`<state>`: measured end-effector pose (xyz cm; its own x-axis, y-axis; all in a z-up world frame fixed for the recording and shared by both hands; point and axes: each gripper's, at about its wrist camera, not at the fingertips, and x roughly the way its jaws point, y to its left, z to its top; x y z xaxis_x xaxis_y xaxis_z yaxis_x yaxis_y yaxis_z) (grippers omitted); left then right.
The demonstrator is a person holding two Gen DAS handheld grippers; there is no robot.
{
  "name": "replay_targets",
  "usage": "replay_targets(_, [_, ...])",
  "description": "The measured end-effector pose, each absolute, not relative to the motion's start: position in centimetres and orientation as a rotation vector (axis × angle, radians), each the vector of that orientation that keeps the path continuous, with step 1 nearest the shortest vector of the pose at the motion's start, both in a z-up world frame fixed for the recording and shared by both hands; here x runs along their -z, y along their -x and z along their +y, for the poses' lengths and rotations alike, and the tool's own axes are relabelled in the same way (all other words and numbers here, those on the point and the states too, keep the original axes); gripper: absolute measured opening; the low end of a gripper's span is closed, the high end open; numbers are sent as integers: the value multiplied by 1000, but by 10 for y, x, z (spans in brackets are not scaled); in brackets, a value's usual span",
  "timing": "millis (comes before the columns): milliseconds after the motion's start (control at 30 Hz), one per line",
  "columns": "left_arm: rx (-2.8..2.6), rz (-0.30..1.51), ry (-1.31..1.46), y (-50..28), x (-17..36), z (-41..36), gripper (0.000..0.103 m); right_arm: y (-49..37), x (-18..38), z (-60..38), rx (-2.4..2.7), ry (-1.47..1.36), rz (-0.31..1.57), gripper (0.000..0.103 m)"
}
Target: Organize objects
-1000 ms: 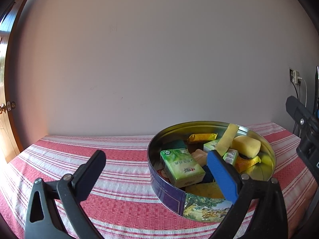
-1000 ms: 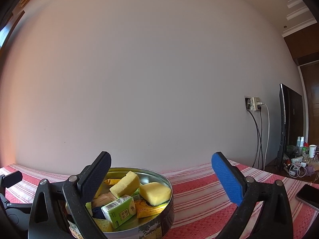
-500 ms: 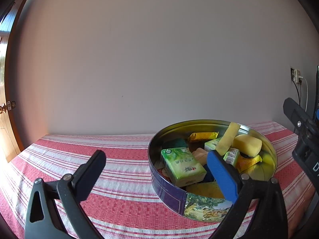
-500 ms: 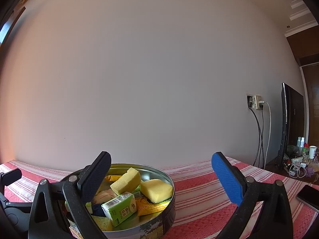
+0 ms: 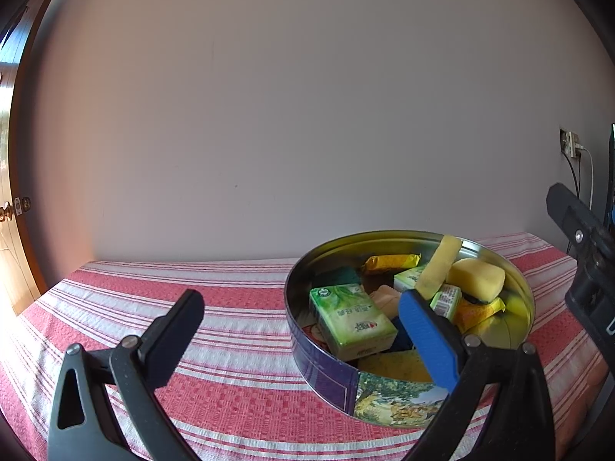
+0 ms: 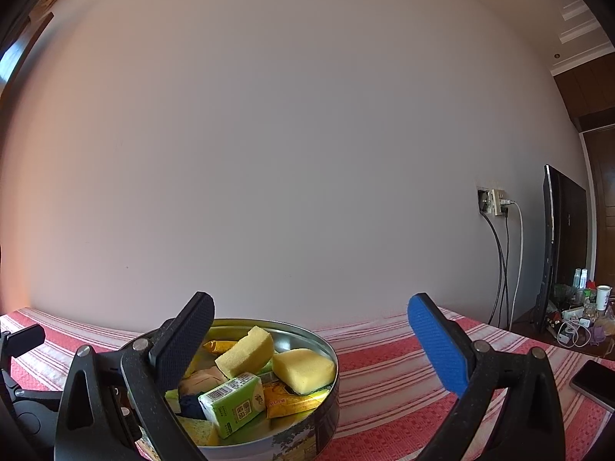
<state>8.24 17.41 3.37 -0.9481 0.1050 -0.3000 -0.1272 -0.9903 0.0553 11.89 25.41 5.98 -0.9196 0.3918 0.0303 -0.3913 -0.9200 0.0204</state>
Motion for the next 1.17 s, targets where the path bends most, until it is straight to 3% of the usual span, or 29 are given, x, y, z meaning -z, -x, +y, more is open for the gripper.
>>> replay_targets(1167, [-2920,83,536,-83,-32,171,103,-118,-59,257,-2741,-51,14,102])
